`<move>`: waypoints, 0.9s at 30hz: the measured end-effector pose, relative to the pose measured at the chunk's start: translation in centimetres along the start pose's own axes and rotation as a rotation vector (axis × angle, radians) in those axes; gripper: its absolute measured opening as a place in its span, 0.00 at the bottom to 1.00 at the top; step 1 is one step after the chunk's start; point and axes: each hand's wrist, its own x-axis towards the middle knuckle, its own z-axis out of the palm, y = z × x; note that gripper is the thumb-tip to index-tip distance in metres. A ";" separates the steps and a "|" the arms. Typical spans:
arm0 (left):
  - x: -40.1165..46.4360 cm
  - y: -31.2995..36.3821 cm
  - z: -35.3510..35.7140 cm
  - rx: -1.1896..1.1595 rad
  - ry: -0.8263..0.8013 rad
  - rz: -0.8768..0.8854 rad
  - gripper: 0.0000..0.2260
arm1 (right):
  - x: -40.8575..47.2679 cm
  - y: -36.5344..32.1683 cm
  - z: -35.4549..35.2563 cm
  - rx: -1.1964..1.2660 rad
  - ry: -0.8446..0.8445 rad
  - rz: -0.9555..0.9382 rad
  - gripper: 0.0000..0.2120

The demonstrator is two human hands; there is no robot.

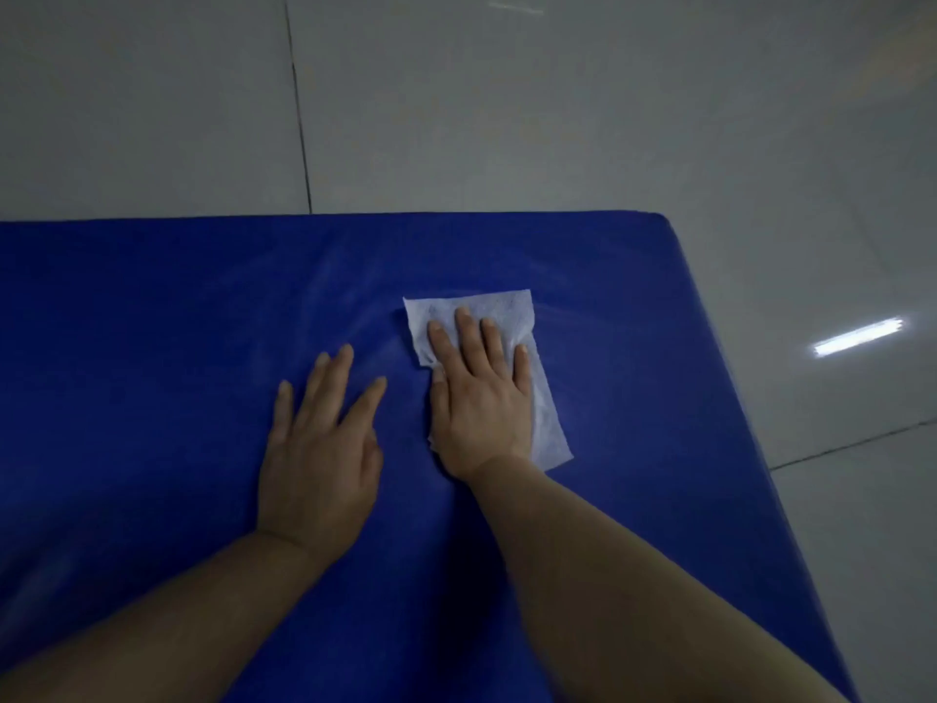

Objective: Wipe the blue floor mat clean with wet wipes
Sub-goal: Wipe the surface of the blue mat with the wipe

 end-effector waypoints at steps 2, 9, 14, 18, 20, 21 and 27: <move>-1.9 0.1 0.8 0.058 -0.035 0.018 0.20 | 0.0 0.0 -0.1 -0.009 -0.006 0.008 0.29; -1.6 -0.1 0.9 0.093 -0.070 0.021 0.23 | -2.6 2.5 -0.9 -0.114 -0.070 -0.061 0.28; -1.6 -0.1 0.9 0.056 -0.079 0.023 0.25 | -5.7 8.0 -2.6 -0.110 -0.089 0.593 0.26; -1.6 -0.2 0.7 0.043 -0.082 0.030 0.23 | -6.8 1.0 0.1 -0.150 -0.039 0.178 0.27; -1.6 -0.3 0.5 0.048 -0.098 0.048 0.24 | -9.0 -2.1 1.5 -0.087 -0.056 -0.094 0.25; -1.6 -0.4 0.4 0.041 -0.103 0.049 0.25 | -9.8 -2.2 1.6 -0.085 -0.074 -0.201 0.24; -1.7 -0.6 0.5 -0.007 -0.066 0.053 0.22 | -9.7 8.8 -1.7 -0.236 -0.085 0.356 0.36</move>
